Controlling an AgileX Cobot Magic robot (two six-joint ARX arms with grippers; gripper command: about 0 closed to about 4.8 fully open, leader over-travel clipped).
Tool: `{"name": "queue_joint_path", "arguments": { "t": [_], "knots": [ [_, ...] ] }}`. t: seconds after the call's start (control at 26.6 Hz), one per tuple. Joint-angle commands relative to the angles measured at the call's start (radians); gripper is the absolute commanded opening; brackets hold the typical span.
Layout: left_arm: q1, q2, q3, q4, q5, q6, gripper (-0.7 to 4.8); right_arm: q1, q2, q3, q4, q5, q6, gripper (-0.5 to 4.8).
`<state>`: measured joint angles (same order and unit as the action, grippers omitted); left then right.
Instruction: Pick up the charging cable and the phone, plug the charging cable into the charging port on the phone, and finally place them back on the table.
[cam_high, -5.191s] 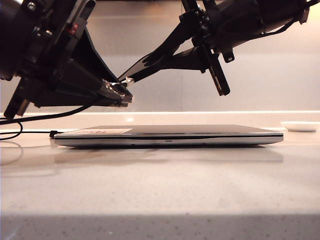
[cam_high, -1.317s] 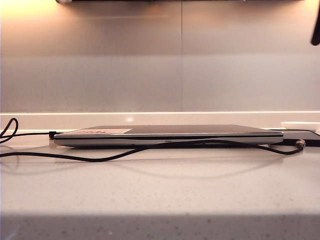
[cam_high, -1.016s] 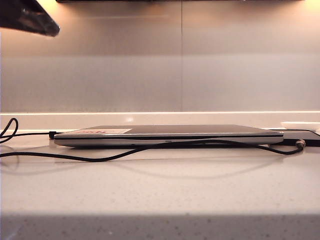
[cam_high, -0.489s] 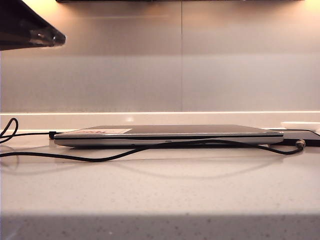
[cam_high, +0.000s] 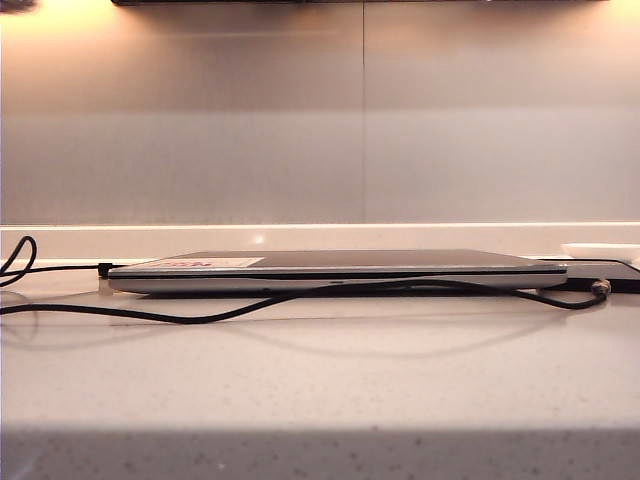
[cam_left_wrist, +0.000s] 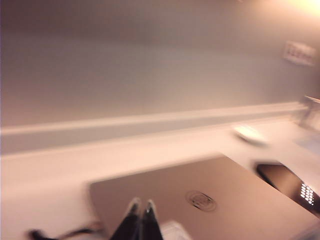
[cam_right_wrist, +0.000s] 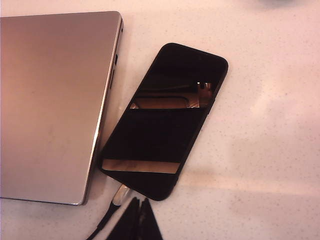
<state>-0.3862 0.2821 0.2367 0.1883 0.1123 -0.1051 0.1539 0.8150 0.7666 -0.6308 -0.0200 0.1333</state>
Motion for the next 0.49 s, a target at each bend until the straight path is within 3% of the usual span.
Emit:
{"name": "queue_joint_path", "arguments": {
  "t": [0.04, 0.19, 0.49],
  "knots": [
    [0.151, -0.098, -0.035, -0.039, 0.004, 0.004, -0.06, 0.000, -0.003, 0.005, 0.010, -0.001, -0.003, -0.01],
    [0.249, -0.181, -0.089, -0.042, 0.004, 0.004, -0.06, 0.000, -0.003, 0.005, 0.010, -0.001, -0.003, -0.01],
    [0.295, -0.259, -0.179, -0.046, 0.004, 0.004, -0.06, 0.000, -0.003, 0.005, 0.010, -0.001, -0.003, -0.01]
  ]
}}
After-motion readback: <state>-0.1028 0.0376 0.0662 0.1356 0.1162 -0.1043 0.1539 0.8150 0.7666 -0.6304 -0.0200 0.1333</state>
